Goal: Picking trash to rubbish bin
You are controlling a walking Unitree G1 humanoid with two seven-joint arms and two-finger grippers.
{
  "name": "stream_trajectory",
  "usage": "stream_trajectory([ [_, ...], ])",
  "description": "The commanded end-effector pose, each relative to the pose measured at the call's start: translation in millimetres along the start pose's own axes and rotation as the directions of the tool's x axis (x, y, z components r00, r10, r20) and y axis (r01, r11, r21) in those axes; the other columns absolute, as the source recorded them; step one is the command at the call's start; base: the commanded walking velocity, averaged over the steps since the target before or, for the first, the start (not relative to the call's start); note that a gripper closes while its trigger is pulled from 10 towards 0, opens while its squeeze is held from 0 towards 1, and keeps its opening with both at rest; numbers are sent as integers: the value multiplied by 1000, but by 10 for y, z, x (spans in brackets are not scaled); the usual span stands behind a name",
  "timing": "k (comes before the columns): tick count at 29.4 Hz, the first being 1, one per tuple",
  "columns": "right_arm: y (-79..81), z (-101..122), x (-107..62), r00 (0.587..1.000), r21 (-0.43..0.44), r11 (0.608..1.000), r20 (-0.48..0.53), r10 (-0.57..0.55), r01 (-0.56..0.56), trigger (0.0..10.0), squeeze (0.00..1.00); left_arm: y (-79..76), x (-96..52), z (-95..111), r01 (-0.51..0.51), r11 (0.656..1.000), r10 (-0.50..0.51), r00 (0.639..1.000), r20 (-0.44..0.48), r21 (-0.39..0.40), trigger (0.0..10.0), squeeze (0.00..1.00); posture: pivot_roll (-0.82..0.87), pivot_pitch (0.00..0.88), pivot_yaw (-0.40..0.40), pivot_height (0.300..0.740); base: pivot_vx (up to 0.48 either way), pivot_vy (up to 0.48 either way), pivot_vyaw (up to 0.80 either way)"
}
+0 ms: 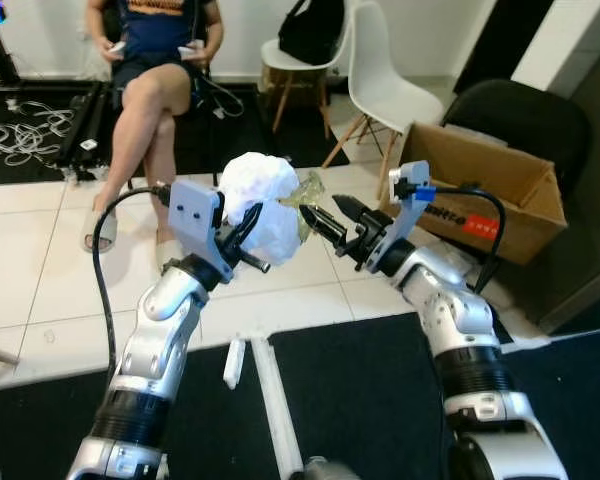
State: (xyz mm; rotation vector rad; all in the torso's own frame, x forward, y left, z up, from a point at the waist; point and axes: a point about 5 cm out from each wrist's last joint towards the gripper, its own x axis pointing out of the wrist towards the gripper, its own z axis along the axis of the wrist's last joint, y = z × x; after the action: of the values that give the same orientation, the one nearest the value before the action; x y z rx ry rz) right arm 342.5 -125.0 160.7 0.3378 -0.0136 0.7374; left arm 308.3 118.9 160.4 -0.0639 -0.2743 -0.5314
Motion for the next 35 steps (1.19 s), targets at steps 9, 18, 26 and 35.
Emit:
stream_trajectory([
  [9, -20, -4, -16, 1000, -1, 1000, -12, -6, 6, 10000, 0, -28, 3, -18, 17, 1000, -17, 1000, -10, 11, 10000, 0, -19, 0, -47, 740, 0, 0, -758],
  [18, -10, -38, -18, 999, -48, 999, -44, 5, -7, 10000, 0, -23, -2, -22, 13, 1000, -13, 1000, -7, -1, 10000, 0, -19, 0, -47, 740, 0, 0, -758],
  [26, -11, -53, -20, 998, -62, 998, -57, 11, -14, 10000, 0, -9, -9, -26, 4, 1000, -4, 1000, -1, -18, 10000, 0, -24, 0, -43, 740, 0, 0, -758],
  [35, -3, -56, -24, 999, -54, 998, -42, 29, -31, 10000, 0, 39, -47, -44, -30, 998, 31, 999, 16, -64, 10000, 0, -22, 0, -44, 740, 0, 0, -419],
])
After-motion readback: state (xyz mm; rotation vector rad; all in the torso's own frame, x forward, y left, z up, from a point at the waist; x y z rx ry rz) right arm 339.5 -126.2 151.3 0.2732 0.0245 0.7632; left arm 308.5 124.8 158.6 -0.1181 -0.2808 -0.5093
